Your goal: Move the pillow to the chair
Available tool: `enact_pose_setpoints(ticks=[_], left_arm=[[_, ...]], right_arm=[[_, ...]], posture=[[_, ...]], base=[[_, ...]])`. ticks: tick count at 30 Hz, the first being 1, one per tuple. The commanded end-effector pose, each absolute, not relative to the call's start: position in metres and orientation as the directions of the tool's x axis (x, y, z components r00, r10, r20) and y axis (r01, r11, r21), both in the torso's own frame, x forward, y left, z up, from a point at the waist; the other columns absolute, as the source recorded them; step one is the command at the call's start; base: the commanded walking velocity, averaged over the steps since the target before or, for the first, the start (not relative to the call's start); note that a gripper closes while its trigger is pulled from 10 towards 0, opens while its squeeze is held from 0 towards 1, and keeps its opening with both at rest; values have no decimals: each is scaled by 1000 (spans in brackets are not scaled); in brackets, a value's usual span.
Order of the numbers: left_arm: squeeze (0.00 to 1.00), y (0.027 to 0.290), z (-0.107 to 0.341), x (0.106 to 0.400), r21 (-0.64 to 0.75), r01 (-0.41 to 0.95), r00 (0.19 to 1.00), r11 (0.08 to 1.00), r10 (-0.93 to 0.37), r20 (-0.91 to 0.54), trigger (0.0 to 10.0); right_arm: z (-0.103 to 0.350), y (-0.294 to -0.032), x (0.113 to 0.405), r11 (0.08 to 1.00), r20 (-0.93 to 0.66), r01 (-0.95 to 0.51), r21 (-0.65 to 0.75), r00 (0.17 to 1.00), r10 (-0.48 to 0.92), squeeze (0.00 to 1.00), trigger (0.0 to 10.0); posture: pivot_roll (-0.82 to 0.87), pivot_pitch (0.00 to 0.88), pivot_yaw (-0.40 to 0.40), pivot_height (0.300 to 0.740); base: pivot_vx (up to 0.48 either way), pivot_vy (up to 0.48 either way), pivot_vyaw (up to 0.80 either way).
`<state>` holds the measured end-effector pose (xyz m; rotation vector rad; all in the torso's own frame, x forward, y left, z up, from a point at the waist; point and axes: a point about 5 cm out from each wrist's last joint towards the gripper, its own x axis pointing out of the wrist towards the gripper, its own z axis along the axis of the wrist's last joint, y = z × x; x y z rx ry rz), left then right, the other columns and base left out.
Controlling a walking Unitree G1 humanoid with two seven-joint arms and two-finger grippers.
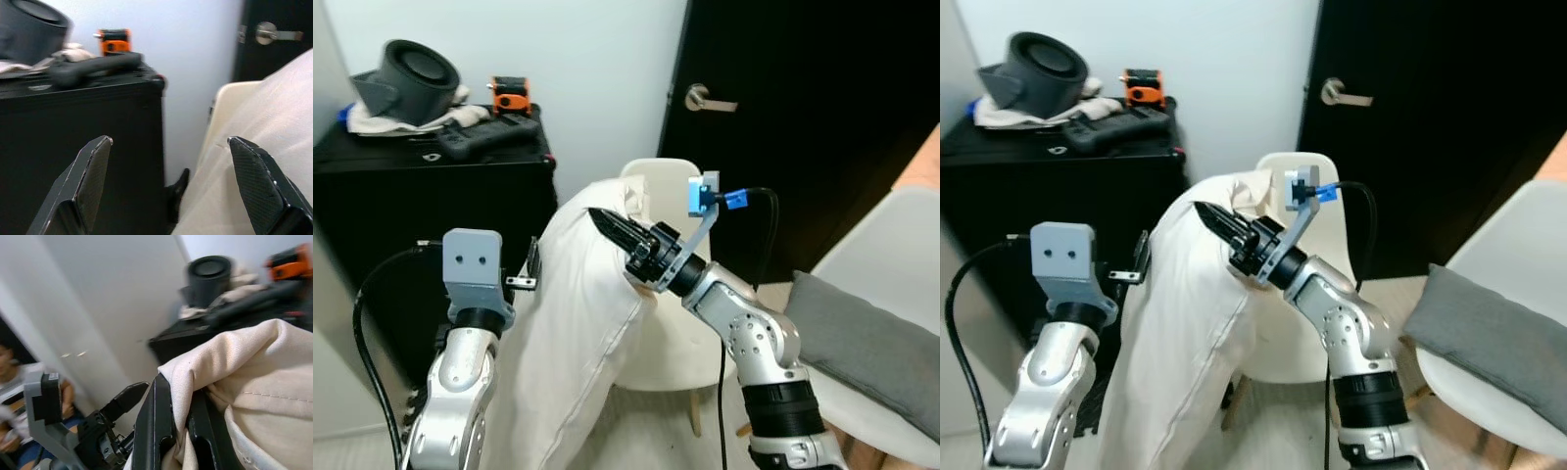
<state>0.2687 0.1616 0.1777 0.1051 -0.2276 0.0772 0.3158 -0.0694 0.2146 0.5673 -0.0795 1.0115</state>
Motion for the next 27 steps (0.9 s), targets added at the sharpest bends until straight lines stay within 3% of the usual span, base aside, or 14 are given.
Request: enact_pose_setpoints(ticks=[1, 13, 16, 20, 24, 26, 27], left_arm=[[0, 158, 181, 269, 105, -74, 969, 992, 47, 243, 10000], [0, 158, 182, 270, 110, -77, 968, 991, 47, 248, 10000], [0, 158, 184, 270, 112, -79, 966, 991, 48, 255, 10000], [0, 157, 185, 271, 113, -78, 965, 991, 46, 257, 10000], [0, 156, 184, 270, 115, -75, 965, 991, 44, 258, 10000], [0, 155, 184, 270, 104, -69, 966, 992, 40, 256, 10000], [0, 155, 184, 270, 104, -69, 966, 992, 40, 256, 10000]], right_arm=[[236, -78, 319, 421, 413, -837, 349, 541, 733, 0, 10000], [242, -76, 314, 373, 459, -868, 329, 492, 739, 0, 10000], [252, -75, 307, 299, 513, -899, 319, 429, 743, 0, 10000], [255, -75, 307, 288, 519, -903, 320, 422, 744, 0, 10000], [247, -76, 319, 402, 448, -845, 352, 530, 720, 0, 10000], [238, -80, 330, 503, 373, -784, 363, 617, 693, 0, 10000], [238, -80, 330, 503, 373, -784, 363, 617, 693, 0, 10000]], posture=[[22, 0, -88, 740], [22, 0, -88, 740], [22, 0, -87, 740], [20, 0, -86, 740], [19, 0, -87, 740], [25, 0, -92, 740], [25, 0, -92, 740]], base=[[446, 0, 0], [446, 0, 0], [445, 0, 769], [442, 0, 764], [443, 0, 0], [201, 0, 0], [0, 0, 0]])
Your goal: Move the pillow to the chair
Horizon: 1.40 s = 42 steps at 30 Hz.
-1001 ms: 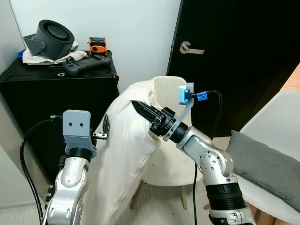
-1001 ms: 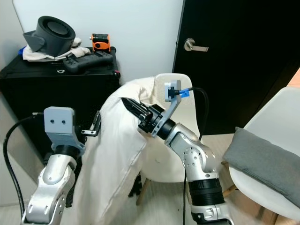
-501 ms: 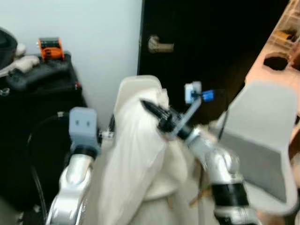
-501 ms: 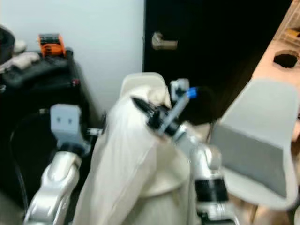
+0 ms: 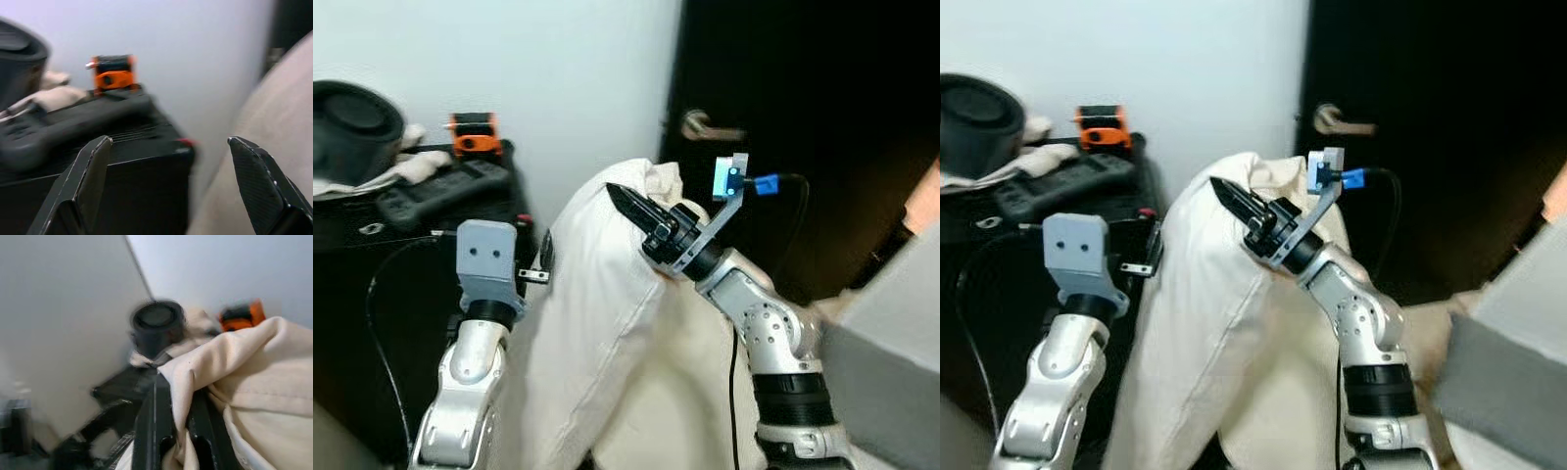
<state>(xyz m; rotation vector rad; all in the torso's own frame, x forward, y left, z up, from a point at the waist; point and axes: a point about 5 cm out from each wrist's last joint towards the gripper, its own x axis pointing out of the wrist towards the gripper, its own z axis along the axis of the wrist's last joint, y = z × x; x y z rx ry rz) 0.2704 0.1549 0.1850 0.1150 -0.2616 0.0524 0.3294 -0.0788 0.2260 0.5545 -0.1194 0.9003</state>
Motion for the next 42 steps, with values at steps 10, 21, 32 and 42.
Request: enact_pose_setpoints(ticks=[10, 21, 32, 42], left_arm=[[0, 138, 172, 267, 159, 51, 979, 986, -81, 188, 10000], [0, 138, 174, 268, 144, 49, 976, 988, -78, 205, 10000], [0, 137, 177, 267, 159, 60, 972, 985, -94, 216, 10000], [0, 133, 180, 264, 184, 73, 968, 980, -114, 225, 10000]], right_arm=[[222, -93, 346, 674, 233, -643, 363, 763, 603, 0, 10000], [197, -111, 362, 830, 56, -469, 302, 878, 476, 0, 10000], [172, -127, 378, 957, -140, -270, 102, 949, 283, 0, 10000], [173, -148, 398, 992, -179, -128, 21, 975, 130, 0, 10000]], posture=[[23, 0, -92, 740], [26, 0, -92, 740], [31, 0, -88, 740], [47, 0, -88, 740]], base=[[0, -232, 0], [0, -177, 0], [0, 0, 0], [0, 0, 0]])
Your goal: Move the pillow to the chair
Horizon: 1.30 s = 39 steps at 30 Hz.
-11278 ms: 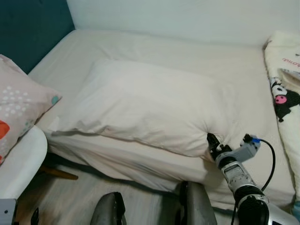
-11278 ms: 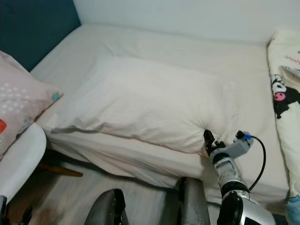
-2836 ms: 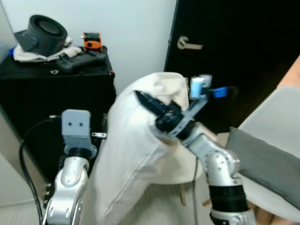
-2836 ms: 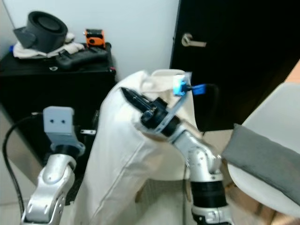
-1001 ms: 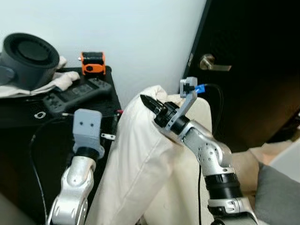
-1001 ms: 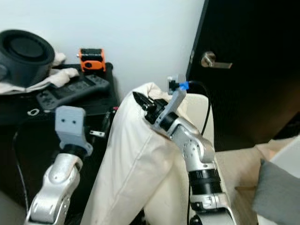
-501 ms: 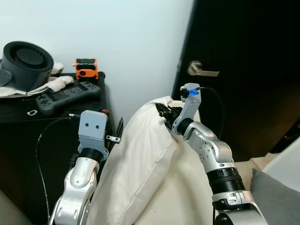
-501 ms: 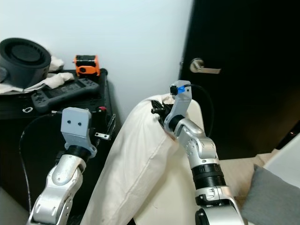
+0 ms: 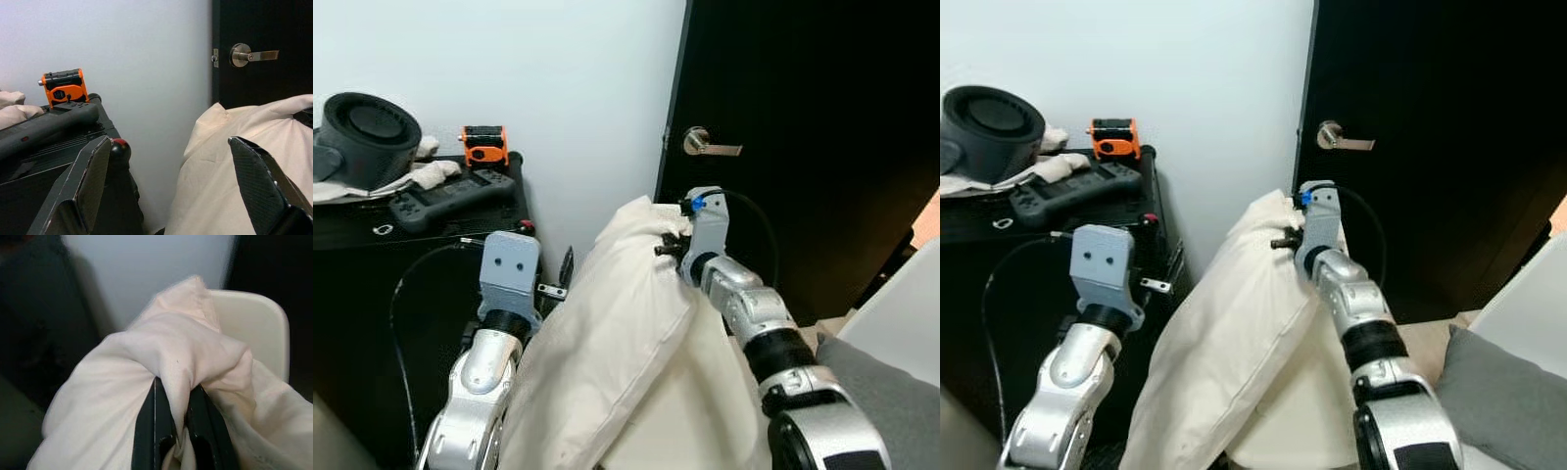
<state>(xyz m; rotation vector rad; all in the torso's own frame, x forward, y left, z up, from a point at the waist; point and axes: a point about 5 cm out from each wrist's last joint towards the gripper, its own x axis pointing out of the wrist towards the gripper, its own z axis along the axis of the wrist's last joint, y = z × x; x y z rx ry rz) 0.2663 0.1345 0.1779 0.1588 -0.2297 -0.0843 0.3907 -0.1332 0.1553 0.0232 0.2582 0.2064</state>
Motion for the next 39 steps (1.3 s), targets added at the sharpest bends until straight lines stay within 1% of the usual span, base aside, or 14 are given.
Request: enact_pose_setpoints(ticks=[1, 2, 3, 4, 5, 9, 10, 11, 13, 17, 18, 28, 34, 39], left_arm=[[0, 133, 180, 264, 184, 73, 968, 980, -114, 225, 10000], [0, 133, 180, 263, 187, 75, 967, 980, -117, 226, 10000], [0, 133, 180, 263, 187, 75, 967, 980, -117, 226, 10000], [0, 132, 182, 262, 189, 77, 966, 979, -120, 229, 10000], [0, 132, 184, 261, 187, 79, 965, 979, -123, 234, 10000], [0, 131, 186, 261, 184, 86, 963, 979, -129, 238, 10000], [0, 125, 191, 260, 178, 132, 952, 975, -175, 251, 10000], [0, 125, 191, 260, 178, 132, 952, 975, -175, 251, 10000], [0, 118, 195, 259, 178, 178, 940, 968, -220, 261, 10000], [0, 115, 196, 258, 180, 193, 935, 964, -237, 265, 10000], [0, 109, 200, 257, 189, 226, 923, 956, -272, 273, 10000], [0, 103, 208, 253, 200, 258, 908, 945, -308, 282, 10000], [0, 101, 213, 249, 165, 290, 902, 943, -327, 283, 10000], [0, 101, 214, 249, 160, 295, 901, 942, -330, 283, 10000]], right_arm=[[173, -148, 398, 992, -179, -128, 21, 975, 130, 0, 10000], [176, -154, 401, 996, -175, -87, 5, 981, 86, 0, 10000], [176, -154, 401, 996, -175, -87, 5, 981, 86, 0, 10000], [180, -169, 405, 1000, -168, -10, -12, 986, 8, 0, 10000], [182, -177, 406, 1000, -160, 12, -14, 987, -14, 0, 10000], [184, -183, 406, 1000, -160, 30, -7, 987, -31, 0, 10000], [184, -199, 405, 996, -177, 85, -5, 981, -85, 0, 10000], [184, -199, 405, 996, -177, 85, -5, 981, -85, 0, 10000], [182, -212, 403, 992, -183, 130, -6, 975, -129, 0, 10000], [181, -216, 402, 990, -182, 142, -7, 973, -141, 0, 10000], [174, -225, 398, 984, -186, 179, 16, 967, -173, 0, 10000], [169, -244, 393, 954, -178, 299, 19, 940, -291, 0, 10000], [174, -277, 385, 903, -161, 430, 7, 891, -424, 0, 10000], [176, -285, 383, 889, -153, 459, 9, 879, -452, 0, 10000]], posture=[[47, 0, -88, 740], [49, 0, -89, 740], [49, 0, -89, 740], [63, 0, -92, 740], [67, 0, -93, 740], [68, 0, -93, 740], [66, 0, -90, 735], [66, 0, -90, 735], [58, 0, -85, 725], [54, 0, -83, 720], [47, 0, -79, 710], [59, 0, -87, 675], [66, 0, -89, 640], [66, 0, -89, 630]], base=[[0, 0, 0], [0, 0, 0], [0, 0, 0], [0, 0, 0], [0, 0, 0], [0, 0, 0], [0, 0, 0], [0, 0, 0], [0, 0, 0], [0, 0, 0], [0, 0, 0], [0, 0, 0], [0, 0, 0], [0, 0, 0]])
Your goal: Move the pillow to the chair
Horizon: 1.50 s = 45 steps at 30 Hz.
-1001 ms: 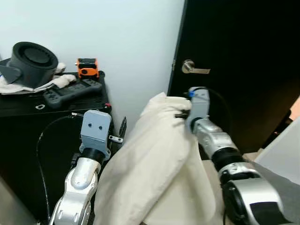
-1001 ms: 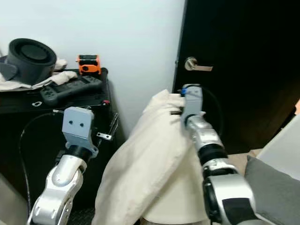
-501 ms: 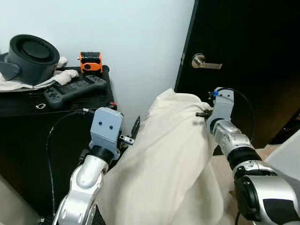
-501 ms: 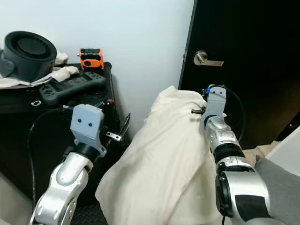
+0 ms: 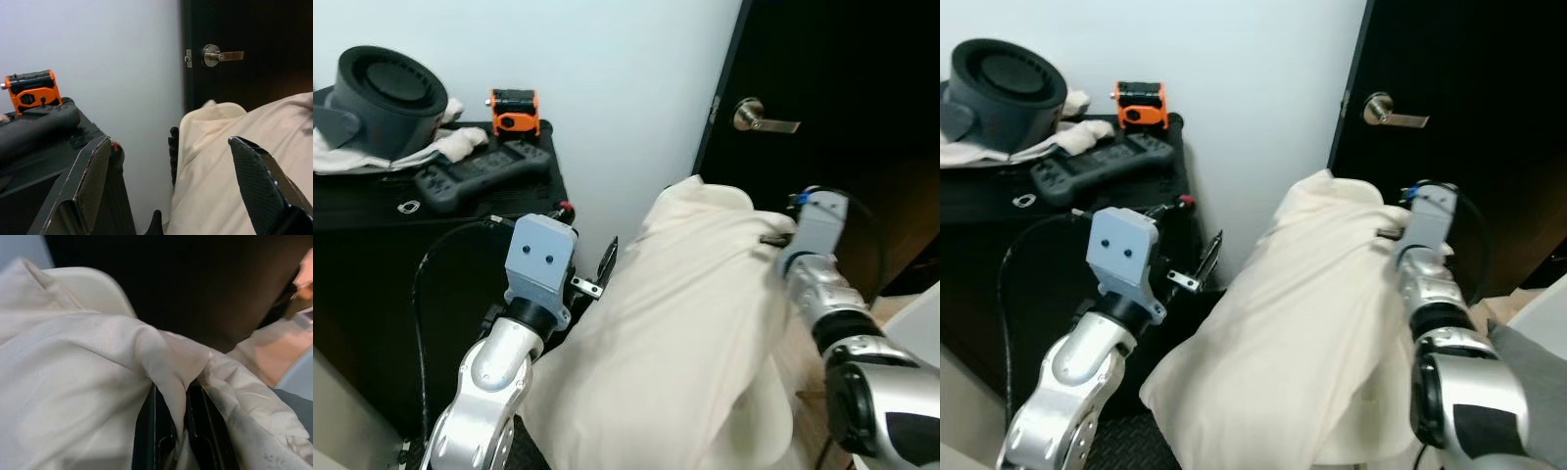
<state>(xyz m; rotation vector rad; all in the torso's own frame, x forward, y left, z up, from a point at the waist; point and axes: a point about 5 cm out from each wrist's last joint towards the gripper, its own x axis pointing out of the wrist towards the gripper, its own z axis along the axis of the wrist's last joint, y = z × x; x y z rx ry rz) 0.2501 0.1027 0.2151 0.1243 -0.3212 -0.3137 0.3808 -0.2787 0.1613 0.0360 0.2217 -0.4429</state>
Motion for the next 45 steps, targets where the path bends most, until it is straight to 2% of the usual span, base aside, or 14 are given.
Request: enact_pose_setpoints(ticks=[1, 4, 13, 19, 23, 26, 29, 31, 35, 43, 44, 45], left_arm=[[0, 100, 216, 247, 148, 320, 893, 936, -350, 283, 10000], [0, 99, 218, 246, 145, 346, 884, 927, -374, 280, 10000], [0, 98, 223, 246, 155, 371, 873, 915, -401, 277, 10000], [0, 102, 222, 242, 178, 384, 874, 906, -419, 248, 10000], [0, 123, 224, 249, 186, 270, 921, 945, -310, 237, 10000], [0, 129, 225, 250, 184, 231, 933, 955, -271, 238, 10000], [0, 157, 221, 256, 153, 65, 976, 986, -95, 198, 10000], [0, 162, 218, 256, 153, 31, 982, 988, -58, 180, 10000], [0, 166, 212, 252, 105, 17, 987, 994, -33, 157, 10000], [0, 157, 203, 252, 93, 80, 992, 992, -89, 88, 10000], [0, 151, 199, 251, 79, 125, 990, 989, -130, 63, 10000], [0, 151, 199, 251, 79, 125, 990, 989, -130, 63, 10000]], right_arm=[[182, -299, 379, 864, -133, 503, 8, 857, -497, 0, 10000], [185, -307, 376, 848, -123, 529, 7, 842, -524, 0, 10000], [166, -297, 374, 865, -176, 501, -35, 848, -499, 0, 10000], [158, -312, 364, 816, -197, 562, -133, 792, -578, 0, 10000], [147, -314, 359, 811, -237, 538, -229, 777, -583, 0, 10000], [145, -315, 358, 806, -241, 540, -243, 771, -589, 0, 10000], [137, -323, 351, 783, -270, 518, -346, 744, -611, 0, 10000], [136, -326, 349, 775, -275, 513, -370, 736, -619, 0, 10000], [118, -317, 346, 811, -364, 342, -474, 763, -534, 0, 10000], [107, -305, 346, 855, -436, 228, -466, 781, -446, 0, 10000], [107, -303, 347, 854, -448, 186, -486, 786, -426, 675, 10000], [107, -303, 347, 854, -448, 186, -486, 786, -426, 675, 10000]], posture=[[62, 0, -88, 620], [62, 0, -88, 610], [67, 0, -89, 580], [70, 0, -93, 555], [68, 0, -99, 535], [68, 0, -99, 530], [66, 0, -98, 515], [66, 0, -98, 510], [55, 0, -101, 490], [51, 0, -105, 490], [51, 0, -106, 490], [51, 0, -106, 490]], base=[[0, 0, 0], [0, 0, 0], [0, 0, 0], [0, 0, 0], [0, 0, 0], [0, 0, 0], [0, 0, 0], [0, 0, 0], [0, 0, 0], [0, 0, 0], [0, 0, 0], [0, 0, 0]])
